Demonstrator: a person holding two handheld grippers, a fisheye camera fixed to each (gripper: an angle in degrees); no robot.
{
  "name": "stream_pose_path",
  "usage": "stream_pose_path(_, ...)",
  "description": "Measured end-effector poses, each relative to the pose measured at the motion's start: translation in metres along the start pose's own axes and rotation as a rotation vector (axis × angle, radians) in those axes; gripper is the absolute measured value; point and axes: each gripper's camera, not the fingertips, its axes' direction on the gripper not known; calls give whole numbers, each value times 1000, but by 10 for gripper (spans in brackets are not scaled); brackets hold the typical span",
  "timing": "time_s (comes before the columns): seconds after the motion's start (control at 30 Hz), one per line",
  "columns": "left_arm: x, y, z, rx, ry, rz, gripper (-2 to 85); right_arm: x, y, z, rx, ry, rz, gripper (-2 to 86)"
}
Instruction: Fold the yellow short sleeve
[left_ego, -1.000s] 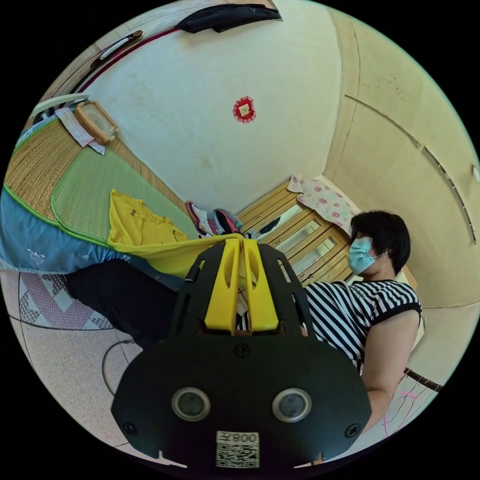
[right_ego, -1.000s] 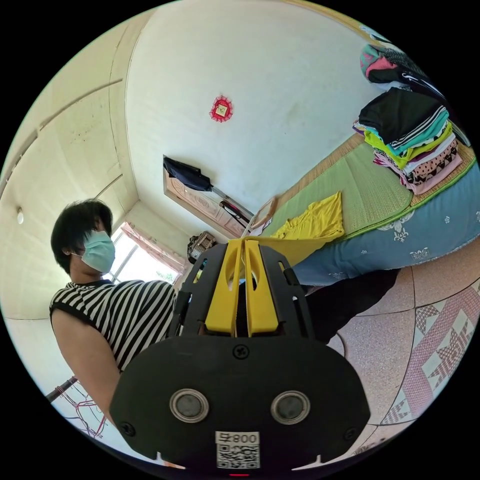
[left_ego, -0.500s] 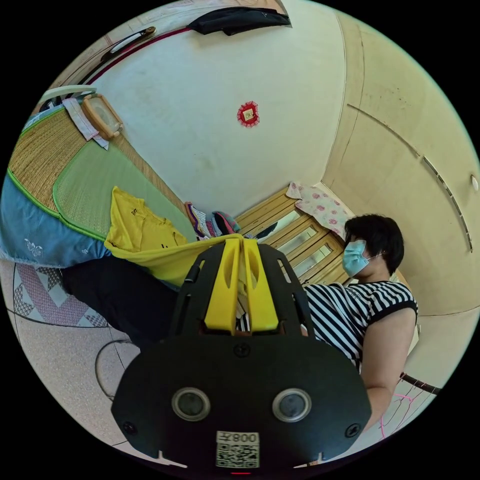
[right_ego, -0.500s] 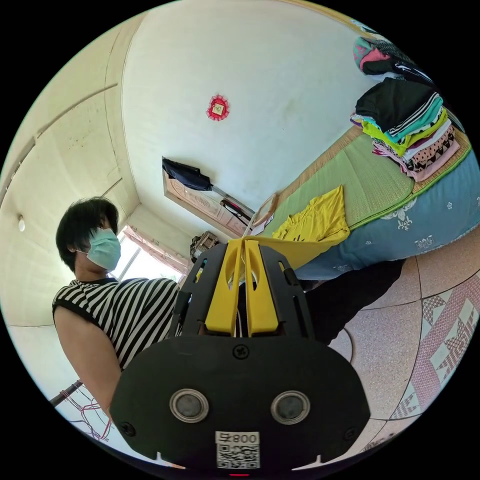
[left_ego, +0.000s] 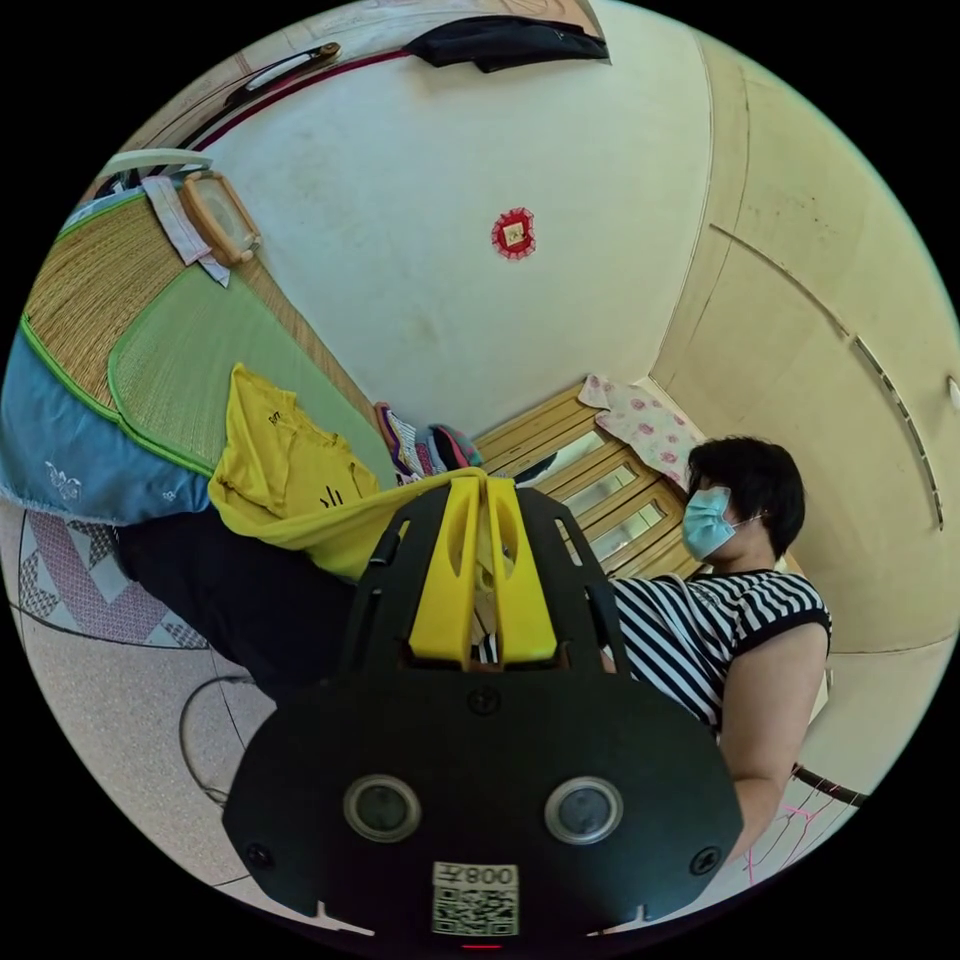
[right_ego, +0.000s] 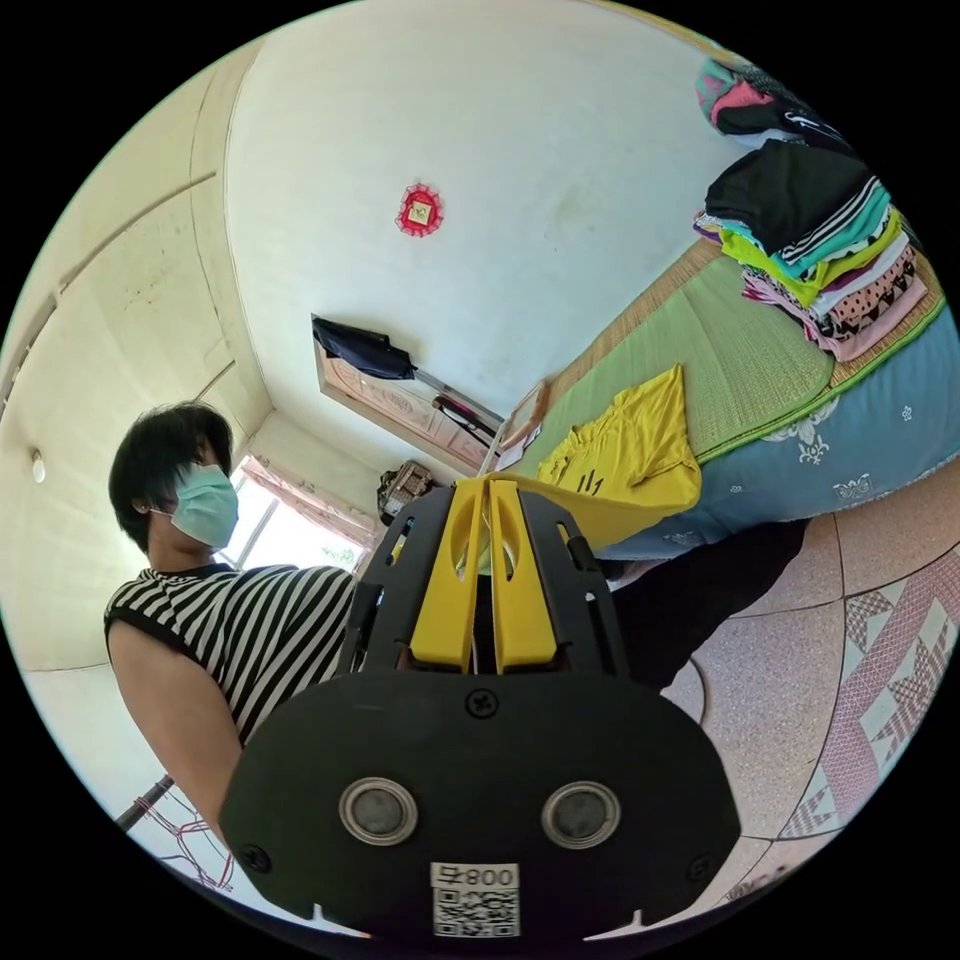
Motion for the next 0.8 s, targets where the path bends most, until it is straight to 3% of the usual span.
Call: stream_pose_path(0.8,-56,-184,147,-46,-64,-12,10,49,-170,77,-62,31,25,4)
